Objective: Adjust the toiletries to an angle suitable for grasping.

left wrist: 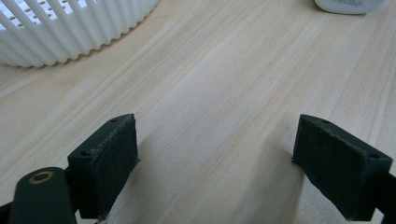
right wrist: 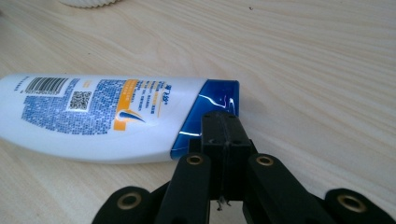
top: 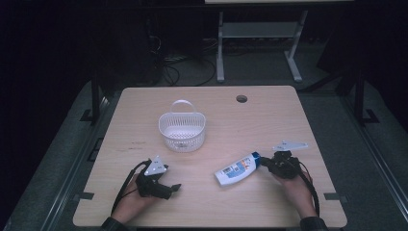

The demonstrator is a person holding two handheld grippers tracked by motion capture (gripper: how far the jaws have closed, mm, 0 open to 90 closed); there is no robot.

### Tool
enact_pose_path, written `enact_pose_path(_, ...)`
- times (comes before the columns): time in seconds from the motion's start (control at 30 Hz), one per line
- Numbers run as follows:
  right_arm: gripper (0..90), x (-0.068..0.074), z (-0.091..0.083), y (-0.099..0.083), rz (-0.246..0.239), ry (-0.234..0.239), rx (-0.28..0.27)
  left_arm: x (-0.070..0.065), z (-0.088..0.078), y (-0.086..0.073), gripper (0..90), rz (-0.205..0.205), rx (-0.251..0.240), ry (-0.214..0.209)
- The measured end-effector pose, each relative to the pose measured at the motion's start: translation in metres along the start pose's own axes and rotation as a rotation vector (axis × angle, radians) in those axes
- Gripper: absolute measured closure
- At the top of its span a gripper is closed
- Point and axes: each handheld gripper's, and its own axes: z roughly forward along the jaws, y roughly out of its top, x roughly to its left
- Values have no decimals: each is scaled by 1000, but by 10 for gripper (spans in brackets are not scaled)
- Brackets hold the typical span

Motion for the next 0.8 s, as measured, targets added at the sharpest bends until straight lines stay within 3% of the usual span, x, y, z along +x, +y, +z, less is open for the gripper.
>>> enact_pose_path(0.8, 893, 1, 20, 26, -1, 15, -22, 0, 0, 0, 129, -2, 0, -1)
